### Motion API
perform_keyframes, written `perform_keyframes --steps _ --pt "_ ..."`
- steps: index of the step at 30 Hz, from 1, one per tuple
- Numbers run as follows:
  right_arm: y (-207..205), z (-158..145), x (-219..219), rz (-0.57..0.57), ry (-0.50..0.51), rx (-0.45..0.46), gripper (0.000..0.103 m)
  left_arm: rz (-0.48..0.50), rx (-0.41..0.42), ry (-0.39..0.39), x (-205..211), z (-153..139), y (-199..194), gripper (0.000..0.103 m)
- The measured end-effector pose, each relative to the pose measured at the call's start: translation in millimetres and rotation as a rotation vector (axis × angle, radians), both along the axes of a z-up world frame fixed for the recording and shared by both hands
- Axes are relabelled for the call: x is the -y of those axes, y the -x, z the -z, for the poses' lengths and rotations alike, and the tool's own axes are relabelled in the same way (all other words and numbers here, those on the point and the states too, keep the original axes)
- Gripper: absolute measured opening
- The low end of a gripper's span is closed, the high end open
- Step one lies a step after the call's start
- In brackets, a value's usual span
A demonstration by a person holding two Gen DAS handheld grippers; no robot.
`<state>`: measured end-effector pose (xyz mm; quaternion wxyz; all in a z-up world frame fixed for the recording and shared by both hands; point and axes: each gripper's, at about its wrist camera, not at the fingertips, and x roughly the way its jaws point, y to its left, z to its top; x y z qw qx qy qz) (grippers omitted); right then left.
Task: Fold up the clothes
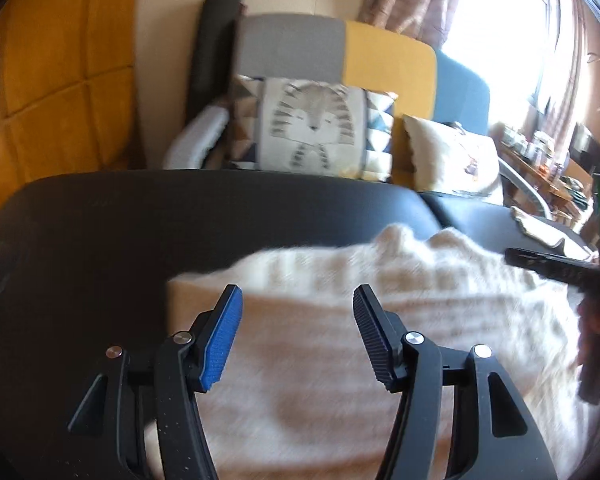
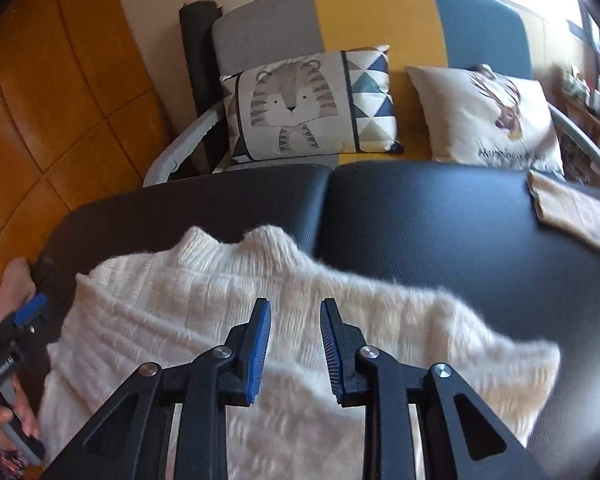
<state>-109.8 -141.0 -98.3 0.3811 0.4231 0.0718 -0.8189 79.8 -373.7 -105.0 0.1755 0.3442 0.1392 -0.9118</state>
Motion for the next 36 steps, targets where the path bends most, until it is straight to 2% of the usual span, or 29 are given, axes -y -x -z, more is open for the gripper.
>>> perform_keyframes --steps 1,3,6,8,10,16,20,22,24,26,28,30,32,34,36 --pt "5 0 7 -0.017 -0.008 -0.001 0.025 0.033 0.022 -0.016 1 1 19 0.061" --pt "14 1 20 -0.052 -0.029 -0.001 0.026 0.087 0.076 0.028 -4 2 53 0.061" --pt "24 7 40 -0.107 -0.123 -0.034 0.027 0.175 0.161 0.086 -11 11 94 0.061" --pt "29 13 50 -0.152 -0.166 -0.044 0.027 0.228 0.226 0.078 -12 22 115 0.061" --pt "33 20 57 -0.192 -0.195 -0.036 0.027 0.283 0.255 0.059 -13 30 130 0.061" --pt "41 38 61 -0.249 -0.218 0.006 0.029 0.341 0.244 -0.033 -2 47 140 0.061" --pt "47 47 56 -0.239 -0.164 0.061 0.031 0.365 0.205 -0.015 -5 52 134 0.067" --pt "50 51 50 -0.214 -0.118 0.107 0.031 0.368 0.205 0.017 -9 53 133 0.067" --pt "52 54 44 -0.182 -0.07 0.154 0.025 0.363 0.204 0.041 -12 54 133 0.067" --pt "49 55 43 -0.161 -0.056 0.156 0.02 0.351 0.202 0.059 -13 54 134 0.067" --pt "39 52 45 -0.144 -0.072 0.094 0.016 0.34 0.187 0.096 -19 54 130 0.059" --pt "22 48 51 -0.138 -0.12 -0.032 0.012 0.33 0.17 0.156 -28 53 127 0.031" --pt "4 44 55 -0.129 -0.163 -0.171 0.011 0.322 0.165 0.229 -37 54 125 0.018" --pt "-8 40 55 -0.111 -0.174 -0.276 0.011 0.307 0.162 0.303 -46 55 124 0.014" --pt "-17 38 56 -0.108 -0.182 -0.348 0.011 0.293 0.151 0.317 -44 54 122 0.013"
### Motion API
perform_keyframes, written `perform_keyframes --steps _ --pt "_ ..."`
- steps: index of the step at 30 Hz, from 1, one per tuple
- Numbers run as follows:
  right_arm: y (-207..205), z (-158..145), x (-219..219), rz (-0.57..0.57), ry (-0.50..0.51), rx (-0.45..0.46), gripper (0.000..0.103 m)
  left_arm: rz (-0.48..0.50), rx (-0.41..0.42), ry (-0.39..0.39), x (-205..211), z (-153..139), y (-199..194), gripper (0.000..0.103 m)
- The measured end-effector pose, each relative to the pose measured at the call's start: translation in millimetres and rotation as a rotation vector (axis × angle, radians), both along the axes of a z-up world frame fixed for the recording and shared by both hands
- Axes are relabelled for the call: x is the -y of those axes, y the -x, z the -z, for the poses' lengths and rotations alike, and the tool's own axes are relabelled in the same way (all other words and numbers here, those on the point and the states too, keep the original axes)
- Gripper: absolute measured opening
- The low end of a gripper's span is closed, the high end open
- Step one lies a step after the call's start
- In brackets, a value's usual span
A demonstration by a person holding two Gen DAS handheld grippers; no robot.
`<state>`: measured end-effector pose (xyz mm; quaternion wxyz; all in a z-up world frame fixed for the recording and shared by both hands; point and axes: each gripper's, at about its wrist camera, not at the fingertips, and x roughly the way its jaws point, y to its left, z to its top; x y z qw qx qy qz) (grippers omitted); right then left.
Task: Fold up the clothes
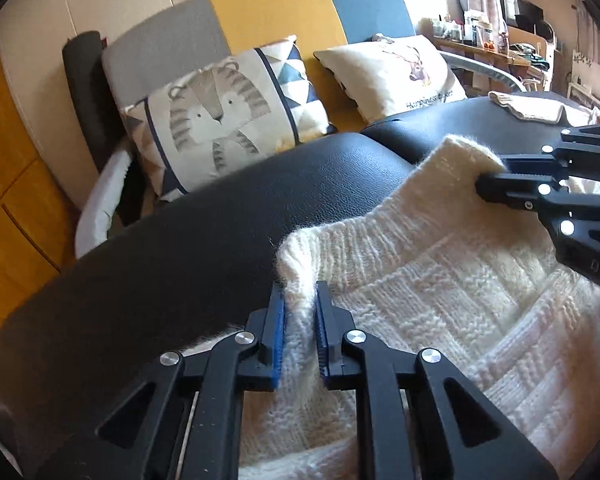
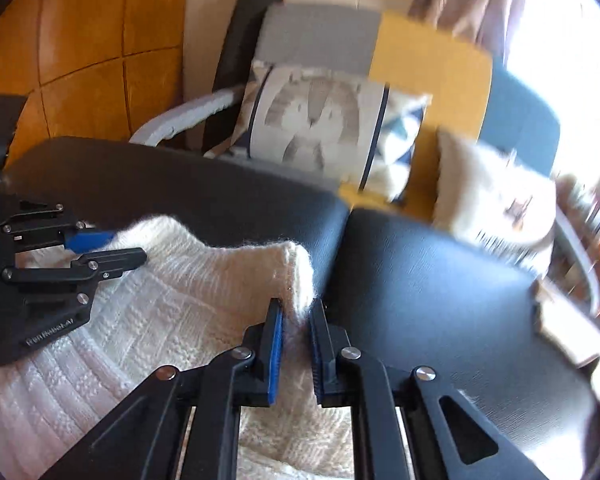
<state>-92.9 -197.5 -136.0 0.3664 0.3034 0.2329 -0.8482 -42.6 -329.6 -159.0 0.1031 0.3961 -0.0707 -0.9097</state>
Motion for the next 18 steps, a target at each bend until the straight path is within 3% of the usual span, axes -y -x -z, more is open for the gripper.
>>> perform_keyframes --steps 10,15,18 --pt "0 3 1 0.021 -0.006 -0.05 0.011 -0.052 -0.032 -0.02 8 1 -5 0.012" --pt "24 11 0 0.051 -0.013 0.102 0.011 -0.069 -0.009 -0.075 18 2 0 0.012" --pt "42 14 -8 0.071 0.047 0.222 0.012 -0.072 -0.007 -0.135 26 2 0 0.015"
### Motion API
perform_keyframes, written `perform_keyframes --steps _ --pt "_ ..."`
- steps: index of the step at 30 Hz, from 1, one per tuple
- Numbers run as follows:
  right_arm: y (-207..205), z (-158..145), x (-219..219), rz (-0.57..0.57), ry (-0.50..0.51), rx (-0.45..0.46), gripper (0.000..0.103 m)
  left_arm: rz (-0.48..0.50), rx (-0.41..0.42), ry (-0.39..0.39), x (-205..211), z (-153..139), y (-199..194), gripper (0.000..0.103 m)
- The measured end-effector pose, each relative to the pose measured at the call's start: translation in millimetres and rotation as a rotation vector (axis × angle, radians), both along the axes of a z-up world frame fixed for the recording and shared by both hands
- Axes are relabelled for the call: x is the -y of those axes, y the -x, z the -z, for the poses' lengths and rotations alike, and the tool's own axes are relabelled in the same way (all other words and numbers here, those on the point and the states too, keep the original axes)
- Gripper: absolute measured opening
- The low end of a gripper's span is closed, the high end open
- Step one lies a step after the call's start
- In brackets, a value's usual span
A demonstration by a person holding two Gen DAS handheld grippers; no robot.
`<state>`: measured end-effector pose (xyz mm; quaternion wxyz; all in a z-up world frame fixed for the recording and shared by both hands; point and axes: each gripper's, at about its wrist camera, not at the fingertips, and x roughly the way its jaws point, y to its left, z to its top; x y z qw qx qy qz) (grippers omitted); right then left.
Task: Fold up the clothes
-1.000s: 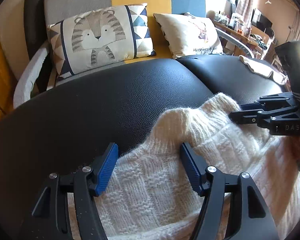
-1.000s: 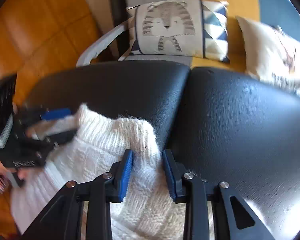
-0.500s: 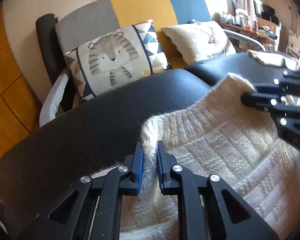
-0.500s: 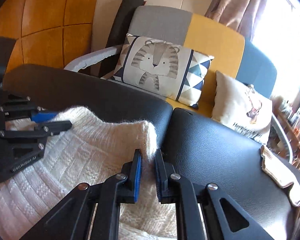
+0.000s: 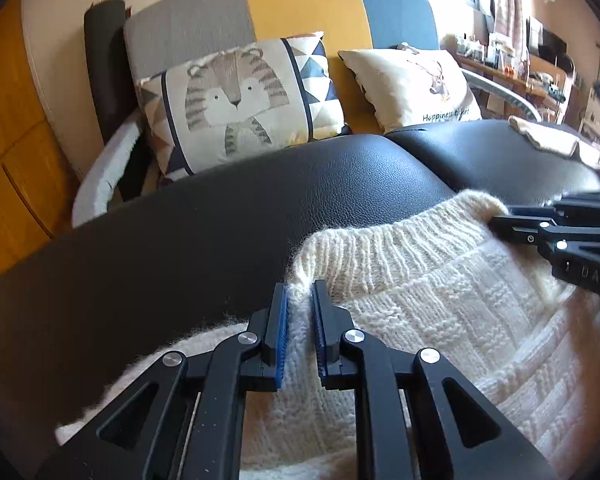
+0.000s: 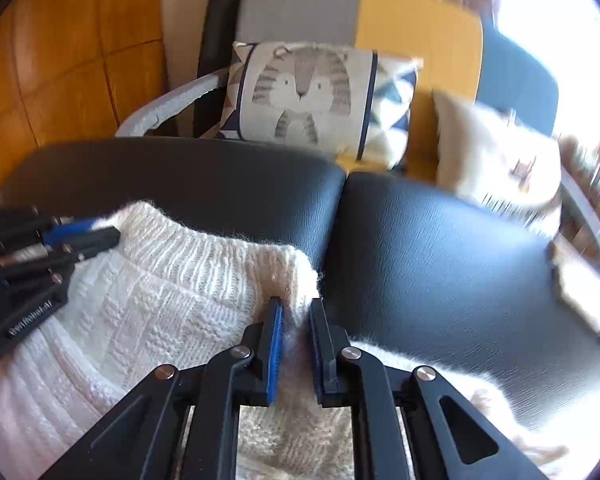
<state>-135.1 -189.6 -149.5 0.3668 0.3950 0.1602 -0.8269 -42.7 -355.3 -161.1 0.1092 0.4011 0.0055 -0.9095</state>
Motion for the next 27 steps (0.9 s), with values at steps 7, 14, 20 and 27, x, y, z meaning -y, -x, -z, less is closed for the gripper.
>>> perform_keyframes --steps 7,14,20,27 --pt "17 2 -13 0.037 0.09 0.122 0.011 -0.006 -0.002 -0.067 7 1 1 0.016" --pt "4 1 -6 0.046 0.02 0.036 0.011 -0.016 0.002 -0.038 3 2 1 0.019" --pt "4 3 -5 0.054 0.012 0.015 0.011 -0.02 -0.002 -0.071 8 0 0 0.023" --pt "4 4 -5 0.056 0.008 0.003 0.011 -0.101 0.001 -0.184 22 -14 -9 0.039"
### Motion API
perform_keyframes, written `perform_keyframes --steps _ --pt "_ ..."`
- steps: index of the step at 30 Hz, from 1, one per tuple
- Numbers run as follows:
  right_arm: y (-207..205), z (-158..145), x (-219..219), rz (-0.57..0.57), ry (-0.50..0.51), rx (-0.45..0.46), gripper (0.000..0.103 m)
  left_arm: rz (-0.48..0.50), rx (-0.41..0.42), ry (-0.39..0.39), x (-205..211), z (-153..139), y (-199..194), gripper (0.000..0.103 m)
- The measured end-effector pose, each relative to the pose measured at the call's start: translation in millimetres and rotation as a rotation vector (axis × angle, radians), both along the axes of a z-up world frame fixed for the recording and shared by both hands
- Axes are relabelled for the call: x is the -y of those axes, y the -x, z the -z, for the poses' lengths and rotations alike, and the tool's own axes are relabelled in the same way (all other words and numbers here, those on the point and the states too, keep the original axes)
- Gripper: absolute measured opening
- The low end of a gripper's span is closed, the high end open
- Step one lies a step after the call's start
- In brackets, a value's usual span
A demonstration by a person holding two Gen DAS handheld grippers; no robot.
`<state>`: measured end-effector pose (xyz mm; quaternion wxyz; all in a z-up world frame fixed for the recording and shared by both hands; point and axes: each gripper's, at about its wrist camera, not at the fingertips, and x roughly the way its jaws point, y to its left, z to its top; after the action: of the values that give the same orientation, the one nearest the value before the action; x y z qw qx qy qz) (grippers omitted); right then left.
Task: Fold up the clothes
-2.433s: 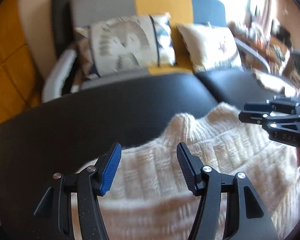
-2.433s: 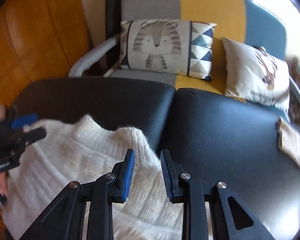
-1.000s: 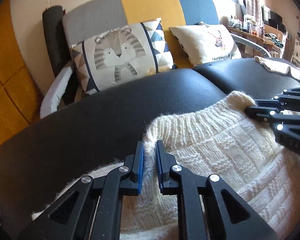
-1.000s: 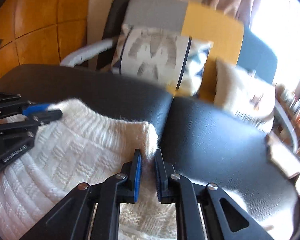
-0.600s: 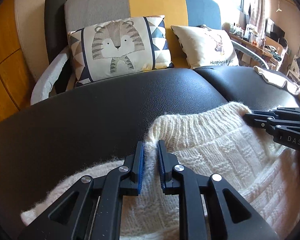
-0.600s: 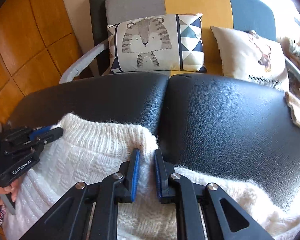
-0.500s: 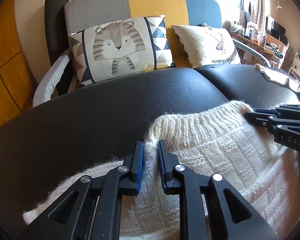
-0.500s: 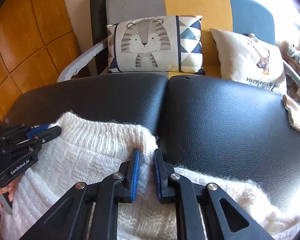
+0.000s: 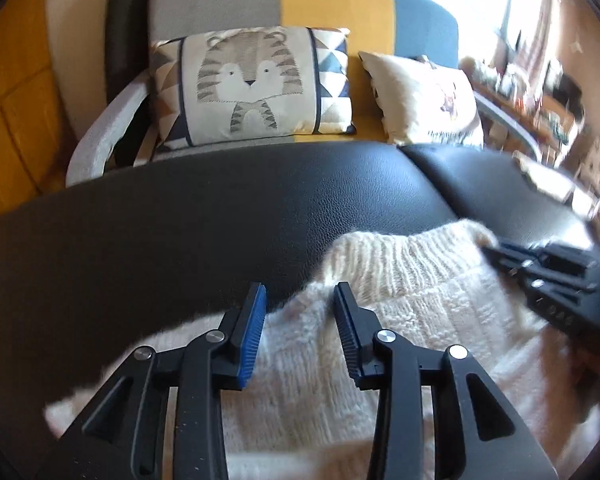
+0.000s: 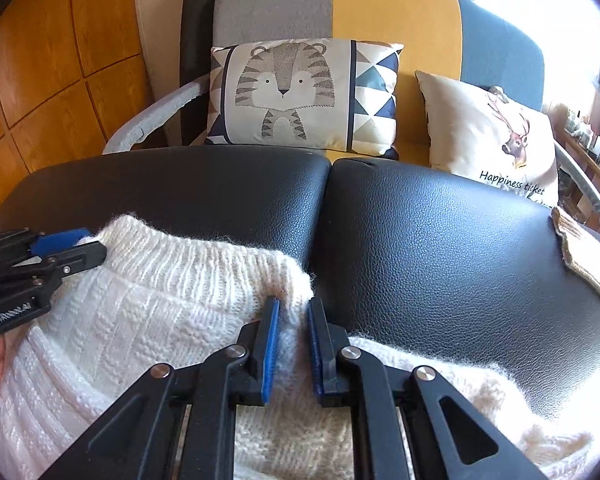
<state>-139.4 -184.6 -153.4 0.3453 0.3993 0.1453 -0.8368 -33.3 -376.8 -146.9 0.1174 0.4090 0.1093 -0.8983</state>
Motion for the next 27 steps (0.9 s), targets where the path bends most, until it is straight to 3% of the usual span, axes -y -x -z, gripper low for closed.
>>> perform_keyframes --steps 3,5,8,11,14,15,20,25,27 --pt "0 0 -1 0.0 0.006 0.004 0.011 -0.077 -0.065 -0.013 3 -13 -18 0.039" --pt "1 0 -2 0.0 0.01 0.006 0.011 -0.114 -0.116 0.031 -5 -23 -30 0.039" --pt "1 1 -3 0.0 0.017 0.01 0.011 -0.052 -0.195 0.024 -26 -34 -35 0.039" --pt "2 1 -3 0.0 0.023 0.013 0.011 0.042 -0.105 0.057 -50 -19 -14 0.036" --pt "2 1 -5 0.0 0.027 0.016 0.011 0.059 -0.031 0.034 -52 3 -5 0.018" --pt "2 1 -5 0.0 0.026 0.015 0.011 0.055 -0.015 0.017 -50 10 -3 0.018" --pt "1 1 -4 0.0 0.021 0.009 0.011 0.006 -0.07 -0.147 -23 13 -9 0.013" --pt "0 1 -3 0.001 0.017 0.005 0.011 -0.026 -0.087 -0.119 -24 11 -11 0.002" --pt "0 1 -3 0.001 0.016 0.004 0.011 -0.051 -0.112 -0.145 -17 12 -17 0.0"
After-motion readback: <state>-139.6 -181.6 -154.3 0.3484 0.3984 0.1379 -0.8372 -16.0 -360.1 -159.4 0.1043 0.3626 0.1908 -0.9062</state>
